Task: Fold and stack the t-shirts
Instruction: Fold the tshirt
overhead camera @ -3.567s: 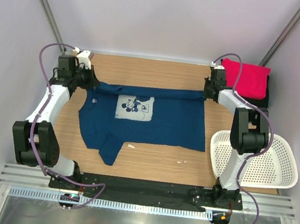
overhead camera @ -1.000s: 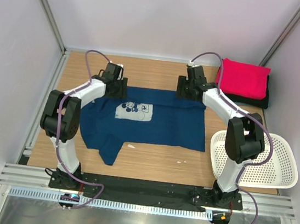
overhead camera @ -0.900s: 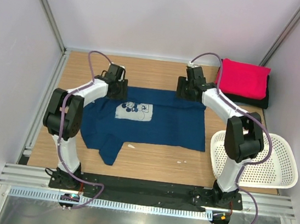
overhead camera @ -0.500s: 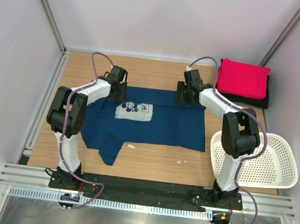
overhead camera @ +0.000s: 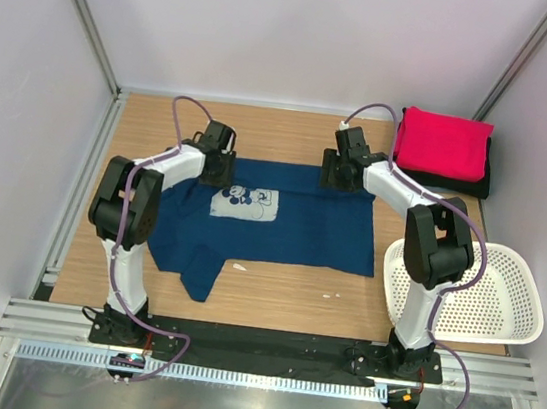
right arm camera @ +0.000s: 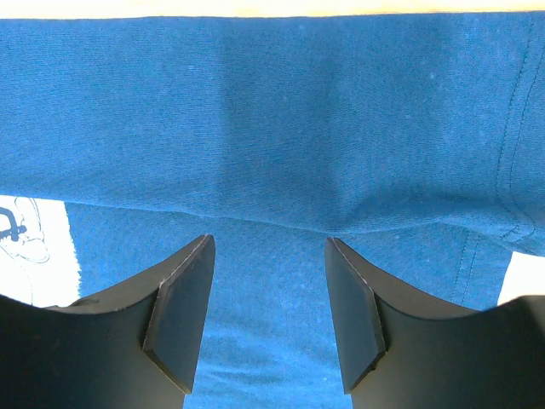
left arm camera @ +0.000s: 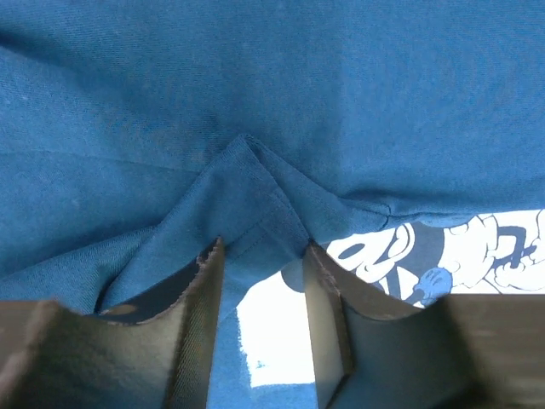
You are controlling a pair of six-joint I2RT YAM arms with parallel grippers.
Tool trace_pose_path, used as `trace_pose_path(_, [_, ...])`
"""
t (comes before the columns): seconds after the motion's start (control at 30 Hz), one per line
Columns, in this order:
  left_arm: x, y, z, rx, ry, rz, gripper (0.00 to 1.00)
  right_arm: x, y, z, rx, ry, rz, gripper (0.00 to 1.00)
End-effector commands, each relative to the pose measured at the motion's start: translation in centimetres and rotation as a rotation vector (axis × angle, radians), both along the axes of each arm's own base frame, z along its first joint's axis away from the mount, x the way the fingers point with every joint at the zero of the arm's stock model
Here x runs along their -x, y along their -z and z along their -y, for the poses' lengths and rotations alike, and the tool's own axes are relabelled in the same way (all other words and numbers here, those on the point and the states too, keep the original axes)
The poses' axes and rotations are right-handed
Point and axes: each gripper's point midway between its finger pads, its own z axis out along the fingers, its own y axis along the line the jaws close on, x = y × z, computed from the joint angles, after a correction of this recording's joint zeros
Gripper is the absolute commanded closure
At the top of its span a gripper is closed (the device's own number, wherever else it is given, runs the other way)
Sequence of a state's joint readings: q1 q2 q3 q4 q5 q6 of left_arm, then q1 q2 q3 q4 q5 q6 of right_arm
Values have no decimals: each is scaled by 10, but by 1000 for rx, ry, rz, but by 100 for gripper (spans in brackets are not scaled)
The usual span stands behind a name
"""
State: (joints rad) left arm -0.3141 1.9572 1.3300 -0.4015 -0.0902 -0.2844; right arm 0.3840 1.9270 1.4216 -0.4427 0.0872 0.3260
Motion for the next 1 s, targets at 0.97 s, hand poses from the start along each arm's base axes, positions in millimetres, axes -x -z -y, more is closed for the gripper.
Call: trace_pose_path(0.97, [71, -67, 24, 144, 158, -22, 100, -10, -5, -3, -5, 25, 20, 40])
